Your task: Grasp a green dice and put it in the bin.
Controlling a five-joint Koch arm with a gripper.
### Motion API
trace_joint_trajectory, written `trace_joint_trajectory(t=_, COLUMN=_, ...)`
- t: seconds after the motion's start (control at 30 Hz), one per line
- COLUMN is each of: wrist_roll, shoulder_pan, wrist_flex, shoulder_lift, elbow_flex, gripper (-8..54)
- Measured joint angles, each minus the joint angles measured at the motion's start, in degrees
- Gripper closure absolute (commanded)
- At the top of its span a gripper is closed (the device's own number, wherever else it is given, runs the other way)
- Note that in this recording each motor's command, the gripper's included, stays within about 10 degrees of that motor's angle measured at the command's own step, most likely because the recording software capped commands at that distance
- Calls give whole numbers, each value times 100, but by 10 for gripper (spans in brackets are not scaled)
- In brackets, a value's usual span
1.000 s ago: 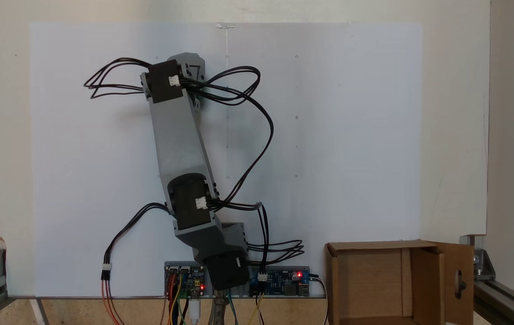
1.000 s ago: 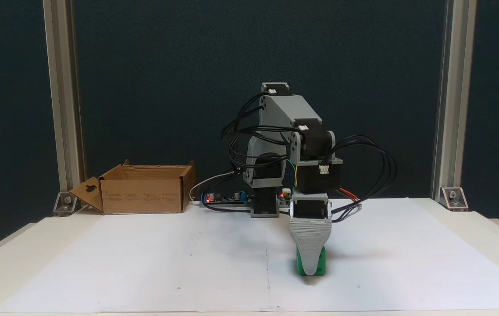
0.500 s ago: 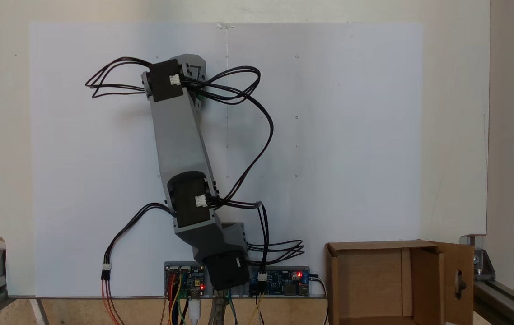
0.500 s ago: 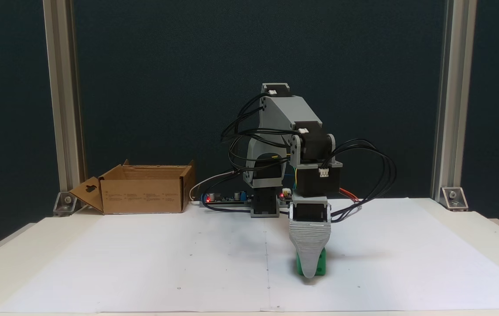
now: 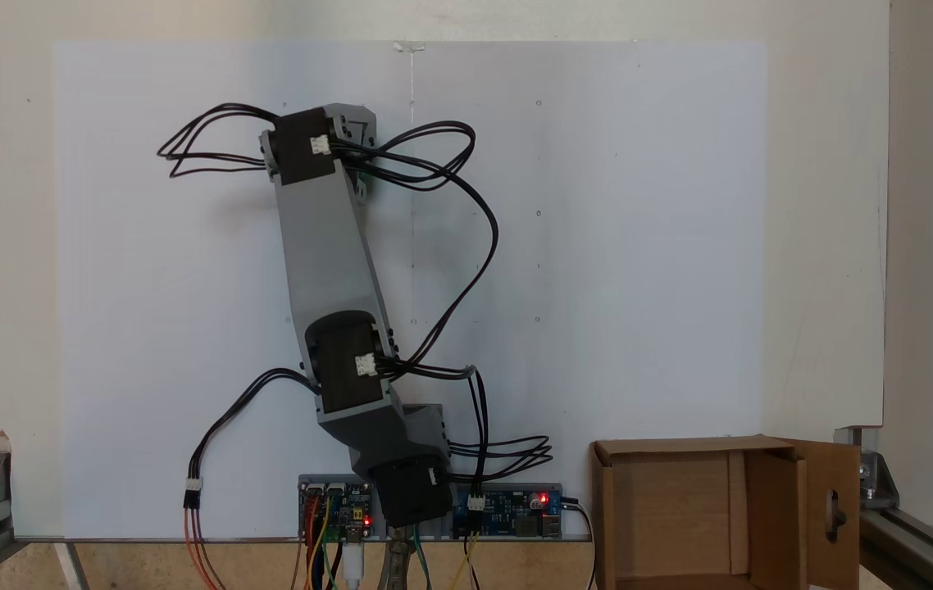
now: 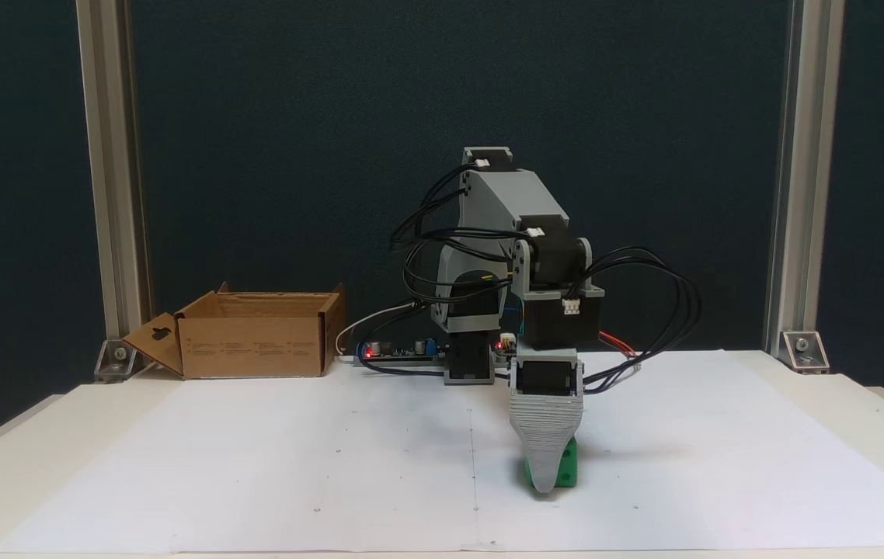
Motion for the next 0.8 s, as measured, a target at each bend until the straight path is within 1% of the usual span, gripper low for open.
trace_joint_trajectory(t=0.13, wrist_roll=0, shoulder_pan=-9, wrist_flex=0, shoulder_lift=0, elbow_flex=0, gripper=155)
trace_joint_trajectory(t=0.2, wrist_roll=0, shoulder_pan=-18, wrist_flex=0, shoulder_lift=0, elbow_flex=9, gripper=185)
trace_joint_trajectory(t=0.27, wrist_roll=0, shoulder_pan=-26, wrist_flex=-9, shoulder_lift=0, elbow_flex=44, gripper=229)
trace_joint_trajectory(t=0.37, wrist_roll=0, shoulder_pan=-18, wrist_flex=-35, shoulder_lift=9, elbow_flex=79, gripper=323)
trace_joint_trajectory(t=0.4, wrist_roll=0, shoulder_pan=-18, wrist_flex=-35, shoulder_lift=9, elbow_flex=79, gripper=337)
trace_joint_trajectory(t=0.67, wrist_roll=0, shoulder_pan=-18, wrist_flex=-44, shoulder_lift=62, elbow_flex=202, gripper=337)
trace_joint_trajectory(t=0.8, wrist_roll=0, shoulder_pan=35, wrist_flex=0, shoulder_lift=545, elbow_flex=501, gripper=337)
